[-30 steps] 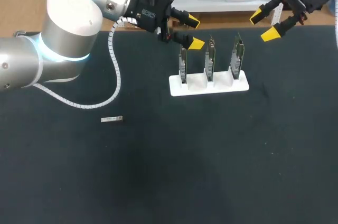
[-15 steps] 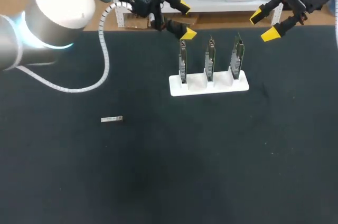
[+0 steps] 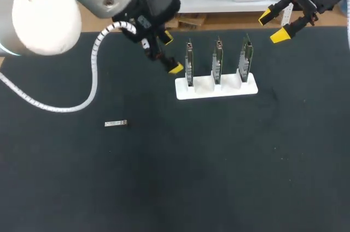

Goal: Pick up the optical module with the left hand, and insert it into the network port with the right hand.

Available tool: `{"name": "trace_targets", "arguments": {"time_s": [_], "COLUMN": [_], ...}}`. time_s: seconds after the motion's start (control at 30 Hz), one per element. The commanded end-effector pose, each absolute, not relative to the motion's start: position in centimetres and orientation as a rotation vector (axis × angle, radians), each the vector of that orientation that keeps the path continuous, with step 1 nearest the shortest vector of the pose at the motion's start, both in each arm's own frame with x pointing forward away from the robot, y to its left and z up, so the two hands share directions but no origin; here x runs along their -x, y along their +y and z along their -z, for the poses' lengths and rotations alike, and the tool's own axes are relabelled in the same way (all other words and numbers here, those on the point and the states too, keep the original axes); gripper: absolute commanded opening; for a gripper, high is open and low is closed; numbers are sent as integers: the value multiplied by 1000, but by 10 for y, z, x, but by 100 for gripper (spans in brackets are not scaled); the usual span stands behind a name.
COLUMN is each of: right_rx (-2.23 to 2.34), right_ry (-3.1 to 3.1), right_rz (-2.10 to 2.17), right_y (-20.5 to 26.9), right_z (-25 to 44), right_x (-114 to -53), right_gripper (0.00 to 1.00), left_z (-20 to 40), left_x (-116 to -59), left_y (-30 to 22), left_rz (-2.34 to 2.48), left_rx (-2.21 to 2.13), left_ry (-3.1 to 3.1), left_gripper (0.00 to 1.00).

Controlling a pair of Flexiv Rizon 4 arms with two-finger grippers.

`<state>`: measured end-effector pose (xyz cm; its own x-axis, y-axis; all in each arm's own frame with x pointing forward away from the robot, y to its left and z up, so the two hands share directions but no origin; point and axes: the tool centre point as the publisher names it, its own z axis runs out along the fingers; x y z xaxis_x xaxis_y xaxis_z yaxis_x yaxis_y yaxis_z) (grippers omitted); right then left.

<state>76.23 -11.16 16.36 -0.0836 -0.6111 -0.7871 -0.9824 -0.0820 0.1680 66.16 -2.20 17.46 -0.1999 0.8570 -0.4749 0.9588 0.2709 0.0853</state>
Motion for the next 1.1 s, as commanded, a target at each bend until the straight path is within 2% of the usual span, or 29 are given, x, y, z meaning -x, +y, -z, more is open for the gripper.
{"name": "trace_targets", "arguments": {"time_s": [0.03, 0.8, 1.1], "right_rx": [1719, 1719, 1719], "right_ry": [1723, 1723, 1723], "right_rz": [-1026, -1026, -1026], "right_y": [-111, -111, -111], "right_z": [-164, -164, -164], "right_x": [-760, -760, -760], "right_gripper": [100, 100, 100], "left_z": [-177, -117, -116], "left_x": [-645, -624, -627], "left_y": [-4, 90, 88], "left_rz": [140, 153, 189], "left_rx": [-1653, -1936, -1899], "left_ry": [2234, 2465, 2439], "left_gripper": [100, 100, 100]}}
